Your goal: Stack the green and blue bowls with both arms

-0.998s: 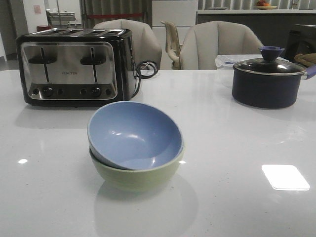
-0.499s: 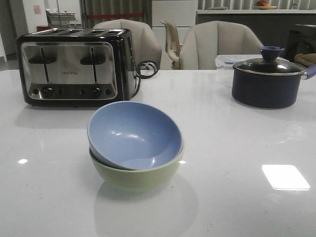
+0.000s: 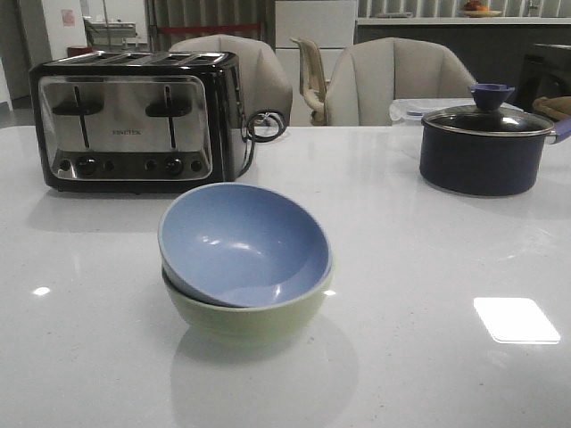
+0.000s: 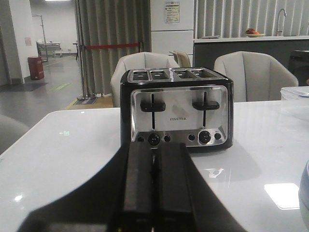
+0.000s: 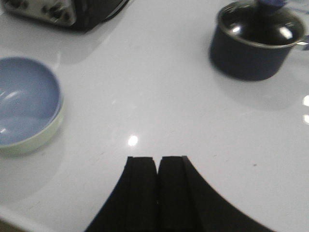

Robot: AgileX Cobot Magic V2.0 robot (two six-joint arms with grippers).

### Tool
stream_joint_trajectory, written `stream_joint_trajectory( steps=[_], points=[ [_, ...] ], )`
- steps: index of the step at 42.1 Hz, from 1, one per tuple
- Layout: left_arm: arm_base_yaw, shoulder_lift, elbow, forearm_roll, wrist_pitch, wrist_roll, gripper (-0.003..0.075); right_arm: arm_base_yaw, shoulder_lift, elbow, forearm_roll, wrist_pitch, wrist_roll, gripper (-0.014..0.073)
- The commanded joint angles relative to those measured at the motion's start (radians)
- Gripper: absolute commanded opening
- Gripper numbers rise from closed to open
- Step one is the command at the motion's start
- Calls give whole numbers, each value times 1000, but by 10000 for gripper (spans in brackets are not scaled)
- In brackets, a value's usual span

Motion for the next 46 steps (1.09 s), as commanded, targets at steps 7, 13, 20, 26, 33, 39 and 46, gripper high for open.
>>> stream_joint_trajectory(
  steps=[7,13,20,26,33,39,46],
  points=[
    [-3,-16,7,-5,-85,-1,99,-191,-300,307,-11,-486,-12,36],
    [-3,-16,7,-5,-85,-1,99,-218,-410,414,-11,-550,-12,36],
    [-3,-16,7,-5,-85,-1,99,-220,-458,465,-11,-556,-12,36],
    [-3,-16,7,-5,-85,-1,99,-221,-458,464,-11,-566,-12,36],
    [-3,-16,7,-5,-85,-1,99,-232,-458,464,-11,-562,-12,36],
    [-3,-16,7,-5,-85,-1,99,-263,-458,464,-11,-562,-12,36],
    [-3,-16,7,-5,-85,-1,99,-244,-458,464,-11,-562,-12,36]
  ],
)
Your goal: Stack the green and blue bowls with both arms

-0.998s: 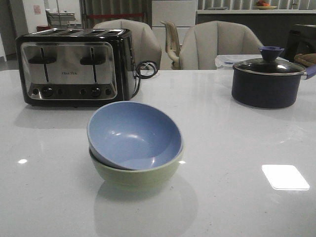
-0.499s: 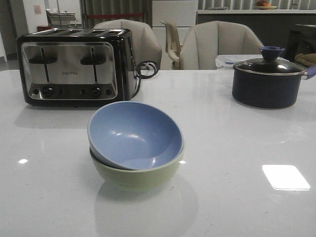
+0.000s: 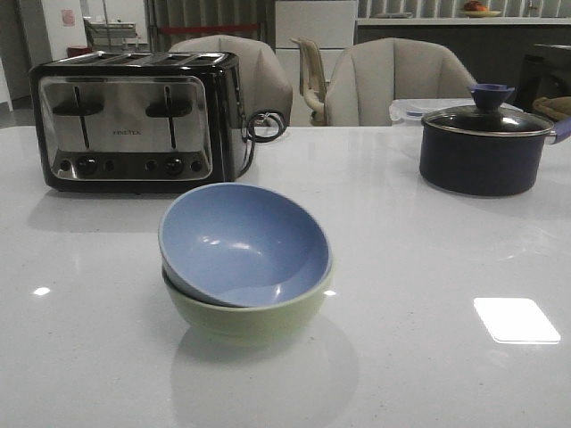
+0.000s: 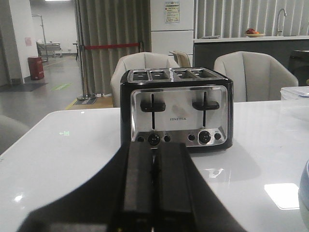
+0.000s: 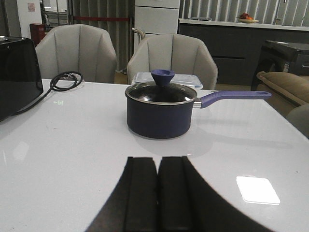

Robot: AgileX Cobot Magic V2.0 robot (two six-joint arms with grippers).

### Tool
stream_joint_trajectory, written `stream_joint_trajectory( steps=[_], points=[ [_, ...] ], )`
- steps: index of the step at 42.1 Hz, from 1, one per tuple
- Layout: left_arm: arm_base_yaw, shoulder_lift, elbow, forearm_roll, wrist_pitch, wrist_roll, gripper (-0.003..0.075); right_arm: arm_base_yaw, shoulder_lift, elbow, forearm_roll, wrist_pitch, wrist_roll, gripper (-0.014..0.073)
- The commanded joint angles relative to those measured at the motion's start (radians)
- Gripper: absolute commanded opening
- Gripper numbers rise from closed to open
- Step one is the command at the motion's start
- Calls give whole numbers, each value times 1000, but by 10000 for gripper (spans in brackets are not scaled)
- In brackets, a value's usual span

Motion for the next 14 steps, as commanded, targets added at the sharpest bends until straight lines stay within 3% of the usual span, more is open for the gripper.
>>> stream_joint_trajectory(
  steps=[1,14],
  points=[
    [-3,-16,7,-5,-85,-1,99,19,-22,-6,-9,-96,-10,36],
    [-3,-16,7,-5,-85,-1,99,39,-21,-6,-9,-96,-10,36]
  ],
)
